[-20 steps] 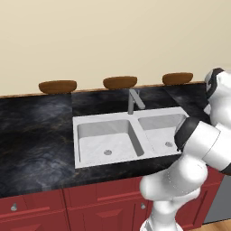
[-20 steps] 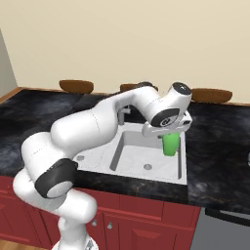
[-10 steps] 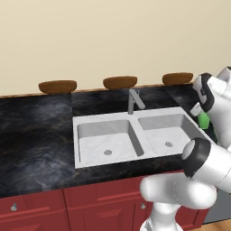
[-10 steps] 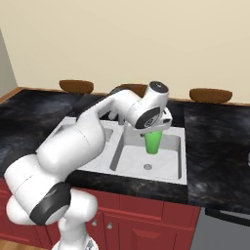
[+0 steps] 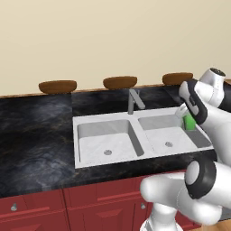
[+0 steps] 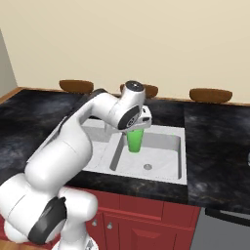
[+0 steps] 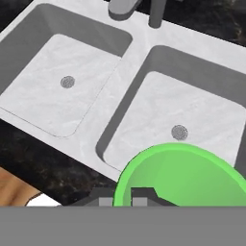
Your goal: Place the cup in the left basin and the teapot in the right basin of the sink.
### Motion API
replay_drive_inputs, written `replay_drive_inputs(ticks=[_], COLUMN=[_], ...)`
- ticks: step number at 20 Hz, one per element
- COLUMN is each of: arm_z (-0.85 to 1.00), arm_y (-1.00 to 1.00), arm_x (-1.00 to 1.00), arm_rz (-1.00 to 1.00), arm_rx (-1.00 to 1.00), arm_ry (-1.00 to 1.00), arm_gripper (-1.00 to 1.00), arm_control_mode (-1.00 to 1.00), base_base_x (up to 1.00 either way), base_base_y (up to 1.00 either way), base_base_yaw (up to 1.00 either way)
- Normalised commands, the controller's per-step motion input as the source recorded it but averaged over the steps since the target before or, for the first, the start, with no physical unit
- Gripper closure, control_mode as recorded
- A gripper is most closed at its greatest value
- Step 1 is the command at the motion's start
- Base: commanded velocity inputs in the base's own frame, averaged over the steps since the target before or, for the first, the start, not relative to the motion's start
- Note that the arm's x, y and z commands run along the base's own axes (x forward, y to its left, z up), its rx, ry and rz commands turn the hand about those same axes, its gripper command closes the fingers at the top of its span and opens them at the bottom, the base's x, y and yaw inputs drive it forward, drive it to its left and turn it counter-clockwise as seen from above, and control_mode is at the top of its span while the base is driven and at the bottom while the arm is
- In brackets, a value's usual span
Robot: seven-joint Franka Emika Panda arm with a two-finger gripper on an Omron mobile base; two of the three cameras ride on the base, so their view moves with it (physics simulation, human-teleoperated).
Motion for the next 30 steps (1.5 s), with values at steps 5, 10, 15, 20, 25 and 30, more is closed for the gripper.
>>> replay_drive_inputs(ticks=[5,10,15,20,25,30], arm_z=[0.00,0.00,0.00,0.00,0.00,0.00], arm_y=[0.62,0.65,0.66,0.66,0.66,0.62], arm_x=[0.00,0.00,0.00,0.00,0.00,0.14], arm_rz=[0.00,0.00,0.00,0.00,0.00,0.00], arm_rx=[0.00,0.00,0.00,0.00,0.00,0.01], arm_ry=[0.00,0.00,0.00,0.00,0.00,0.00], arm_gripper=[1.00,1.00,1.00,1.00,1.00,1.00], arm_control_mode=[-1.00,-1.00,-1.00,-1.00,-1.00,-1.00], base_base_x=[0.00,0.00,0.00,0.00,0.00,0.00], base_base_y=[0.00,0.00,0.00,0.00,0.00,0.00], base_base_yaw=[0.00,0.00,0.00,0.00,0.00,0.00])
